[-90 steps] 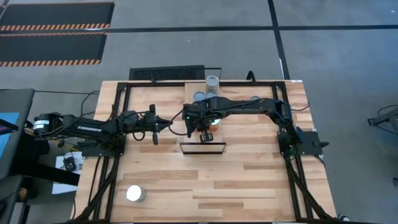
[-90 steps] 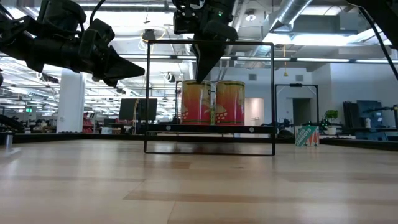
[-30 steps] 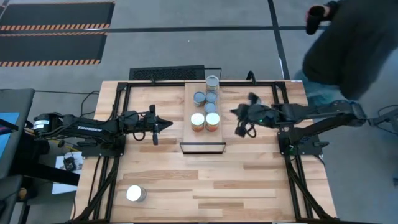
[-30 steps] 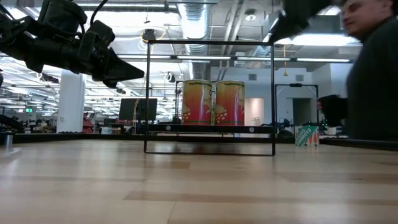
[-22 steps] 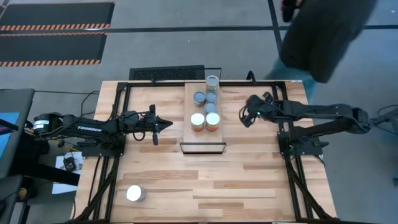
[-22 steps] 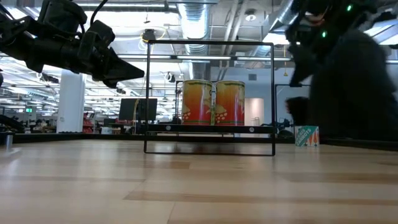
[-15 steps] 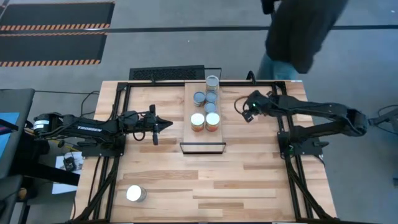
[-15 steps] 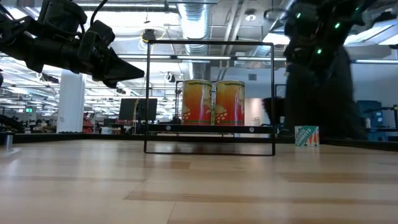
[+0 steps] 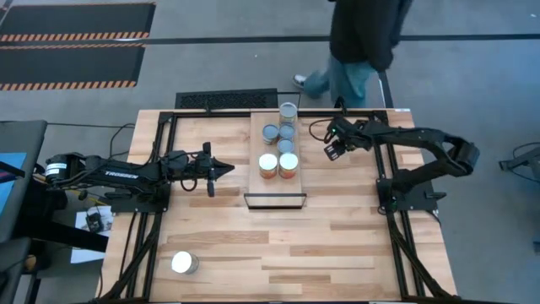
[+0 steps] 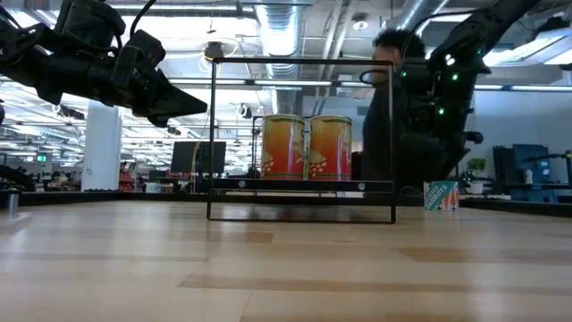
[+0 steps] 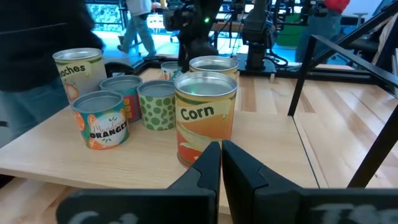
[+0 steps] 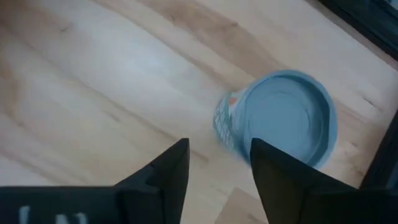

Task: Pick and place cans onto a shelf
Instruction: Put the small canned carrots on the shelf, then put the large canned peaches on the shelf

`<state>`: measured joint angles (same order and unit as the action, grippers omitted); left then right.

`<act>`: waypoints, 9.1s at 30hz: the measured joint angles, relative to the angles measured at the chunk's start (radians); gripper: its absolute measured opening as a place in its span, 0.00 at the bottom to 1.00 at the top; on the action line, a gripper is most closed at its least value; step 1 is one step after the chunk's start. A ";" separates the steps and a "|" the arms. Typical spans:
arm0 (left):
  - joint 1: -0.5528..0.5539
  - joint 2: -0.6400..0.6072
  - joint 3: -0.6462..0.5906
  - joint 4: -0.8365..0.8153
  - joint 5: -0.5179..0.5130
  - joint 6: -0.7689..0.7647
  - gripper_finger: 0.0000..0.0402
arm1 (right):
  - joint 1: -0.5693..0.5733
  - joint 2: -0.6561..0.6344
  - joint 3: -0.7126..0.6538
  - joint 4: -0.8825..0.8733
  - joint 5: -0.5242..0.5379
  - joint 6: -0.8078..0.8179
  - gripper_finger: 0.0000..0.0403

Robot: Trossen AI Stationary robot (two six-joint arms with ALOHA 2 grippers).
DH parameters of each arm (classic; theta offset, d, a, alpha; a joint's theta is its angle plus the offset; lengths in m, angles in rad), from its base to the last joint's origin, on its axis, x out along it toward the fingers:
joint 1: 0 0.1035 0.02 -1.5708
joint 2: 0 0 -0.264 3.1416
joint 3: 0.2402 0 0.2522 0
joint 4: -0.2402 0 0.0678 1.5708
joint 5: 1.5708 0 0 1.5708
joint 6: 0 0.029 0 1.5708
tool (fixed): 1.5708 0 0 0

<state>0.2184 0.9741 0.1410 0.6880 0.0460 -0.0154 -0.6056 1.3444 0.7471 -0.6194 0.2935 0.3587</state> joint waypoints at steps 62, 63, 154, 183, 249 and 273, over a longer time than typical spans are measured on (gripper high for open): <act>0.000 0.000 0.000 0.002 0.000 0.005 0.01 | 0.393 0.678 1.187 -0.292 -0.148 -0.622 0.04; 0.000 0.000 0.000 0.002 0.000 0.005 0.01 | 0.392 0.677 1.187 -0.293 -0.161 -0.622 0.04; -0.226 0.127 0.682 -1.103 -0.147 0.673 0.00 | 0.572 0.669 1.189 -0.130 -0.384 -1.084 0.20; 0.161 0.342 0.682 -0.893 0.079 0.478 0.00 | 0.681 0.032 0.570 -0.153 -0.053 -0.568 0.02; 0.190 0.493 0.841 -0.836 0.109 0.519 0.06 | 0.750 -0.078 0.403 -0.013 0.020 -0.550 0.01; 0.167 0.008 0.365 -0.513 0.194 0.219 0.00 | 0.697 -0.518 -0.388 0.930 -0.031 -0.508 0.01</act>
<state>0.3850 0.9825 0.5060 0.1753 0.2401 0.2039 0.0912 0.8269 0.3593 0.3104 0.2628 -0.1494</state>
